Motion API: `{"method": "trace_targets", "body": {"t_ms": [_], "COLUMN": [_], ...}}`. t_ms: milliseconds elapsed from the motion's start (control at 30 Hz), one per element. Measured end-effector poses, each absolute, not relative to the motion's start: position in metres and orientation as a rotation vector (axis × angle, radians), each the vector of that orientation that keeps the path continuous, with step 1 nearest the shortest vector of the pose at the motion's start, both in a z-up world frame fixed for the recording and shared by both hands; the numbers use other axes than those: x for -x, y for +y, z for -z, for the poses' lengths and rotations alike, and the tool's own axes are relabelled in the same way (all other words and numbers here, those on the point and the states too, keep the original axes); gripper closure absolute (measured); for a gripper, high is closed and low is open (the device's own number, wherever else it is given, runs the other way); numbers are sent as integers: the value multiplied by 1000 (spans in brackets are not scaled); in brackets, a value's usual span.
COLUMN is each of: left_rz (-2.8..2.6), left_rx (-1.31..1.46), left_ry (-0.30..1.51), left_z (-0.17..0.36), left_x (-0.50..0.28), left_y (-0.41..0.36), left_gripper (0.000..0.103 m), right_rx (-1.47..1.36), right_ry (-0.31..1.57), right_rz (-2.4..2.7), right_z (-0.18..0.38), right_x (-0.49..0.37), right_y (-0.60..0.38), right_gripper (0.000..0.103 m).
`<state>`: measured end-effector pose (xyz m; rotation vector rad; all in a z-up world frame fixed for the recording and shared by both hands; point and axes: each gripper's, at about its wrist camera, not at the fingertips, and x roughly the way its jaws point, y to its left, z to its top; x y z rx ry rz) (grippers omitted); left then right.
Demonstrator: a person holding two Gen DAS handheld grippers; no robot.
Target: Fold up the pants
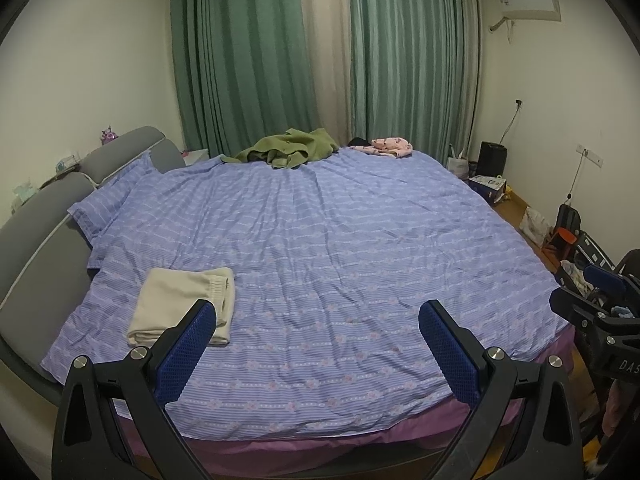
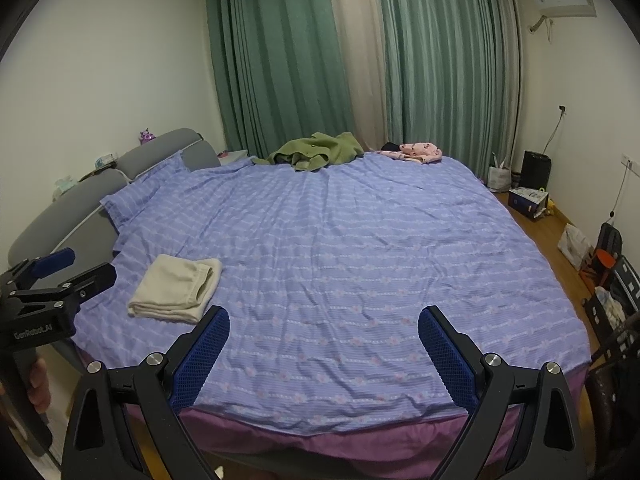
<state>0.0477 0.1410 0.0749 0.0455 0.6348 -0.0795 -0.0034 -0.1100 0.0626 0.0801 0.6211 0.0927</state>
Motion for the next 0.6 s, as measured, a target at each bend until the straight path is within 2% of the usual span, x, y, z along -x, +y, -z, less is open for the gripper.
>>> {"method": "trace_targets", "body": {"t_ms": [600], "left_rz": [72], "left_rx": [-46], "left_ry": [641], "left_z": [-73], "left_x": [-48], "left_y": [142], "left_gripper": [0], "right_rx": [-80], "right_ry": [633], "right_rz": [-94], "right_z": [-62], "right_x": [2], "right_y": [-112], "right_gripper": [7]}}
